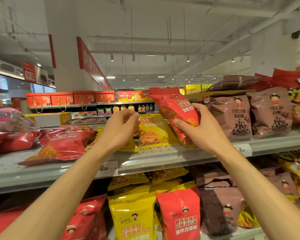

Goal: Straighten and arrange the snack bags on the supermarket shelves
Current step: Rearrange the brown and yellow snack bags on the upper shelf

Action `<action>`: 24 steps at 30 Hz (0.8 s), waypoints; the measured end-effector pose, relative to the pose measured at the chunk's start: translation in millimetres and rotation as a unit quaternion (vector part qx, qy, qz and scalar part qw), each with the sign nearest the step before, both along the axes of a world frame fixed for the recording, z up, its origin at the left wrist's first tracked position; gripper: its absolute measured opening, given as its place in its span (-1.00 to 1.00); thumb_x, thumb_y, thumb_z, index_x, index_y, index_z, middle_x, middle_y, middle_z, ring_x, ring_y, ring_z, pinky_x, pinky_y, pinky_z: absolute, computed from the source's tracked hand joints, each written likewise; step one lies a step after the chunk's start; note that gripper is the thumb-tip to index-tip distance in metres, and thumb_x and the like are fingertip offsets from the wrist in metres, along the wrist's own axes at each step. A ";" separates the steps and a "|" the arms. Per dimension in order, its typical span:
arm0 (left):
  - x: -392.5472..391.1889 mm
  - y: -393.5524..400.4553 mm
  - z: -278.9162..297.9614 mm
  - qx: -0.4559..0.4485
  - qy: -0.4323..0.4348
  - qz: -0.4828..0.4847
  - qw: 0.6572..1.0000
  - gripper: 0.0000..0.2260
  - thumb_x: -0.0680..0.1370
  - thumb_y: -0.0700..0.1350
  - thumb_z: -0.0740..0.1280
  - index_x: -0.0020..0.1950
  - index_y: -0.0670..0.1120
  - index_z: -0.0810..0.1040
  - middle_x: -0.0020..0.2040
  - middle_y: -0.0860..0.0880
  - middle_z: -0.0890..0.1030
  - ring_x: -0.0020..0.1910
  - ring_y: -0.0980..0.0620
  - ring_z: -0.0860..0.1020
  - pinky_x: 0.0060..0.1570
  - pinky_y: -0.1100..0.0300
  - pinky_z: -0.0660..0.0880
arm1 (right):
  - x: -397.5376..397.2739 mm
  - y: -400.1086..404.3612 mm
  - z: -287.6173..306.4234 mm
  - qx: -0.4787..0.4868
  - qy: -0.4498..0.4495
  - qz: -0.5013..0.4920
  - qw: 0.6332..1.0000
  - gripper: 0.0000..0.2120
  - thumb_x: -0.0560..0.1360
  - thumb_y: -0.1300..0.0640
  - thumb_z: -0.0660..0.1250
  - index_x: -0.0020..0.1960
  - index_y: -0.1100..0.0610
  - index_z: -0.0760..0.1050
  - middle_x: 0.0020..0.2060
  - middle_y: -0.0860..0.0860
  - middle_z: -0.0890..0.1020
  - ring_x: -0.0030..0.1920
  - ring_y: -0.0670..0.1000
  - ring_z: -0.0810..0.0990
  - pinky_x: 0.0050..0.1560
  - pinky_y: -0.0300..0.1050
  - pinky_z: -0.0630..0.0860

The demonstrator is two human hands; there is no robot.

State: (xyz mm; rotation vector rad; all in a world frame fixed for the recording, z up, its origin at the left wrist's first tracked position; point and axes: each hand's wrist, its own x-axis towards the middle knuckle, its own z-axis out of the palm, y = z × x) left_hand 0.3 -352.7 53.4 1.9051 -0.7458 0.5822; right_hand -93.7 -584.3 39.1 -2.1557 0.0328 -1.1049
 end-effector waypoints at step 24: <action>-17.0 207.2 0.5 -0.230 0.138 -0.087 0.959 -0.62 0.49 0.09 0.54 0.26 0.06 0.59 0.02 0.08 0.76 -0.02 0.03 0.75 -0.17 0.17 0.67 | 51.9 254.3 20.4 0.024 0.050 0.308 0.950 -0.62 0.72 -0.05 0.10 0.52 -0.23 0.35 0.51 -0.21 0.38 0.55 -0.10 0.27 0.58 0.08 0.21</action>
